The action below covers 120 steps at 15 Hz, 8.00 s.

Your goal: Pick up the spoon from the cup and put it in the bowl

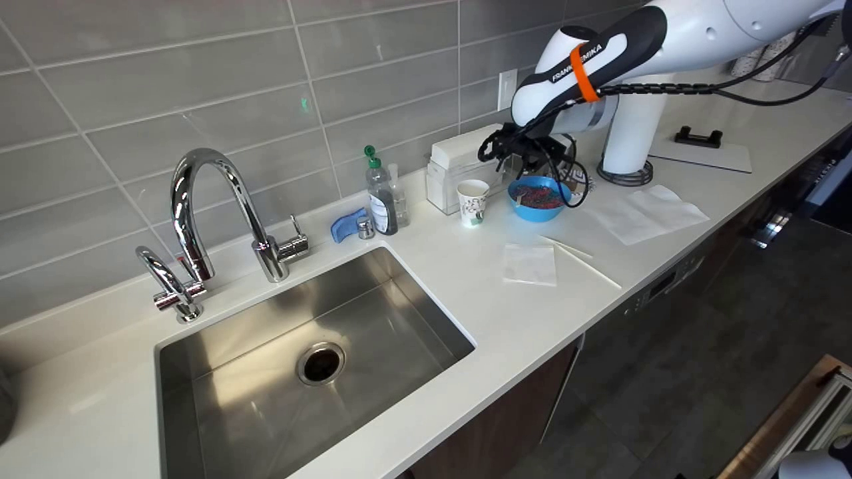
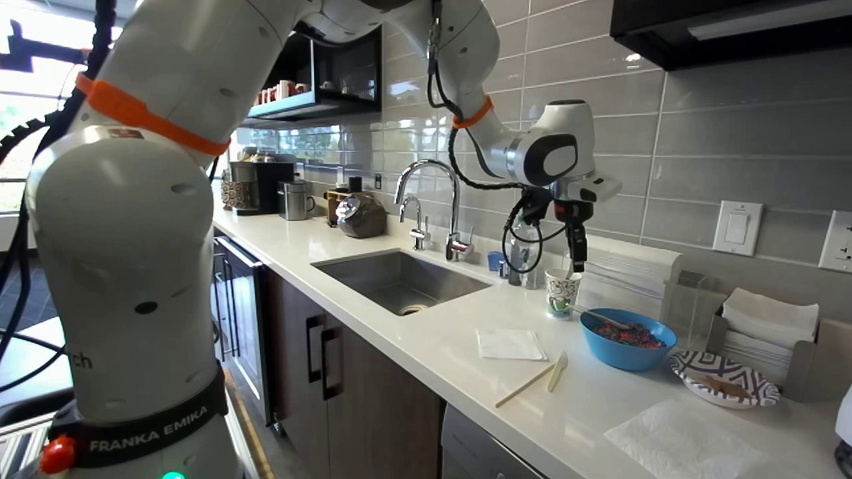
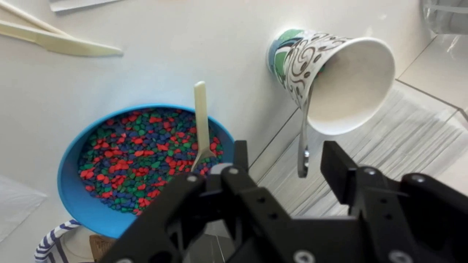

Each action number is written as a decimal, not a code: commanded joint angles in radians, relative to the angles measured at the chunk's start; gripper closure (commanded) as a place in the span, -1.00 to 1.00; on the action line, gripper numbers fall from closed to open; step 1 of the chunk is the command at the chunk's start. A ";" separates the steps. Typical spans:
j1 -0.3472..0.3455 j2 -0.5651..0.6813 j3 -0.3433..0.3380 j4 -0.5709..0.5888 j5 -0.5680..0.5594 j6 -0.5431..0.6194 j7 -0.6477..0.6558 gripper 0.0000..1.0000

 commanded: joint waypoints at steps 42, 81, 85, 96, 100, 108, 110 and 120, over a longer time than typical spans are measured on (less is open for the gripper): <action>-0.083 0.049 0.125 0.017 0.113 0.162 -0.295 0.98; -0.016 -0.297 0.011 -0.176 -0.005 0.075 -0.148 0.98; -0.178 -0.377 0.155 -0.252 0.329 0.073 -0.334 0.98; -0.302 -0.463 0.035 -0.367 0.746 -0.019 -0.696 0.90; -0.313 -0.465 0.028 -0.377 0.750 -0.027 -0.709 0.90; -0.312 -0.384 -0.024 -0.324 0.792 -0.112 -0.794 0.98; -0.319 -0.360 -0.038 -0.319 0.798 -0.109 -0.807 0.98; -0.320 -0.255 -0.033 -0.304 0.835 0.032 -0.884 0.98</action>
